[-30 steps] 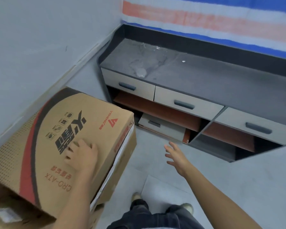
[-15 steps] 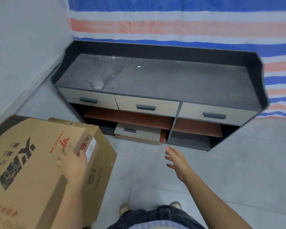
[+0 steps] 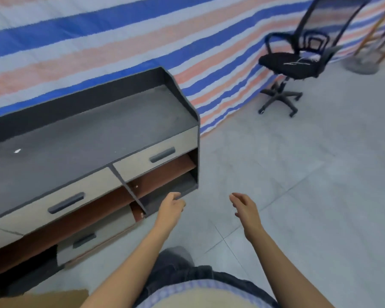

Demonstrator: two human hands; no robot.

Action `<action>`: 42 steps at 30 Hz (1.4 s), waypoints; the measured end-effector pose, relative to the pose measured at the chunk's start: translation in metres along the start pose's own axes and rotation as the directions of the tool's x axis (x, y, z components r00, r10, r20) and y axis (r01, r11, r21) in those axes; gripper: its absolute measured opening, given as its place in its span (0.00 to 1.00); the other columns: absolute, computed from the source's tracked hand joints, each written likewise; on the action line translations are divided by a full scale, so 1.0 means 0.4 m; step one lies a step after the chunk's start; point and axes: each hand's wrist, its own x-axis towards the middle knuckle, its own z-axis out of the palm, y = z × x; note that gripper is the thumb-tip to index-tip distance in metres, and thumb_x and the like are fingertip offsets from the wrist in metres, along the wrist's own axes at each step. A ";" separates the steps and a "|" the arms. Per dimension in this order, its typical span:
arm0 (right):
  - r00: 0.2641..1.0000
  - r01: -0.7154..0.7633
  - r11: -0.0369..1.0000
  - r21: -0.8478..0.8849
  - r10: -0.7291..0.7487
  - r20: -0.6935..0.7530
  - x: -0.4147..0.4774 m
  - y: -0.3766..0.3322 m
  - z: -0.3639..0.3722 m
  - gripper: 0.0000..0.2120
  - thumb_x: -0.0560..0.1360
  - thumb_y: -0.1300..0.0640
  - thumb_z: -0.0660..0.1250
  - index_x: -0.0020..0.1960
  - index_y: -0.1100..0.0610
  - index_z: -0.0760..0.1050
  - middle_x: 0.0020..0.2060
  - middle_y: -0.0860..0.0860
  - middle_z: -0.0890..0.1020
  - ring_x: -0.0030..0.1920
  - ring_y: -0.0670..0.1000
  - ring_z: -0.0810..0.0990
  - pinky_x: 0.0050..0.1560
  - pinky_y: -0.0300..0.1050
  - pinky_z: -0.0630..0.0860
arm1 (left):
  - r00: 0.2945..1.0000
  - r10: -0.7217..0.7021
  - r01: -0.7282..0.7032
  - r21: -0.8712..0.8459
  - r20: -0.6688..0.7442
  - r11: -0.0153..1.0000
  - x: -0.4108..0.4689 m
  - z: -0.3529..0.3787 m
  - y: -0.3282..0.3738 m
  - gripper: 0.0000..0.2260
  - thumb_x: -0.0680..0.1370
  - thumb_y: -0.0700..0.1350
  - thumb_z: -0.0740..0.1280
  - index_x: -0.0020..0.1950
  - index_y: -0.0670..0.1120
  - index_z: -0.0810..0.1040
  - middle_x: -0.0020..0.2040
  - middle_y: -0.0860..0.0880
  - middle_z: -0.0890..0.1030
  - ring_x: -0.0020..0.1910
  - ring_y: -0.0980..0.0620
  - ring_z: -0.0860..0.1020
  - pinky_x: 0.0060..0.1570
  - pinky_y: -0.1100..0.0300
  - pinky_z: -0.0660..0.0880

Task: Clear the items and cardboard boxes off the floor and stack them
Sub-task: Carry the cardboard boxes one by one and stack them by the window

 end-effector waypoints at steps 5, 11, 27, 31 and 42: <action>0.971 -0.042 0.993 0.112 0.067 -0.231 0.010 0.043 -0.146 0.15 0.77 0.55 0.63 0.62 0.60 0.72 0.55 0.52 0.75 0.54 0.49 0.73 0.54 0.43 0.68 | 0.977 0.102 -0.129 0.140 0.186 0.982 0.065 0.141 0.100 0.15 0.79 0.40 0.59 0.65 0.43 0.71 0.57 0.45 0.77 0.54 0.48 0.76 0.52 0.56 0.70; 0.856 -0.088 0.959 0.270 0.211 -0.472 0.051 0.069 -0.271 0.16 0.78 0.55 0.63 0.63 0.62 0.72 0.58 0.55 0.76 0.55 0.51 0.73 0.57 0.46 0.70 | 0.897 0.140 -0.269 0.268 0.418 0.925 0.135 0.325 0.225 0.15 0.79 0.40 0.59 0.65 0.42 0.71 0.61 0.43 0.76 0.59 0.45 0.74 0.61 0.53 0.70; 0.558 -0.042 0.889 0.456 0.399 -0.727 0.353 -0.103 -0.461 0.12 0.77 0.55 0.63 0.59 0.56 0.73 0.55 0.49 0.76 0.57 0.49 0.73 0.54 0.41 0.66 | 0.667 0.177 -0.475 0.230 0.723 0.850 0.464 0.734 0.694 0.13 0.78 0.41 0.60 0.63 0.44 0.72 0.55 0.44 0.77 0.55 0.46 0.76 0.51 0.56 0.68; 0.466 -0.124 0.852 0.509 0.503 -0.728 0.345 -0.063 -0.478 0.14 0.77 0.54 0.63 0.61 0.58 0.73 0.56 0.51 0.76 0.57 0.50 0.73 0.54 0.41 0.66 | 0.629 0.121 -0.465 0.247 0.768 0.850 0.486 0.850 0.721 0.13 0.77 0.40 0.60 0.62 0.42 0.72 0.52 0.43 0.78 0.53 0.45 0.77 0.49 0.56 0.68; 0.385 -0.013 0.818 0.574 0.535 -0.752 0.517 -0.012 -0.886 0.14 0.78 0.54 0.63 0.61 0.59 0.73 0.55 0.51 0.76 0.56 0.50 0.73 0.54 0.42 0.68 | 0.494 0.084 -0.566 0.247 0.865 0.786 0.377 1.259 0.850 0.12 0.78 0.40 0.60 0.62 0.44 0.72 0.55 0.43 0.78 0.52 0.47 0.77 0.42 0.60 0.69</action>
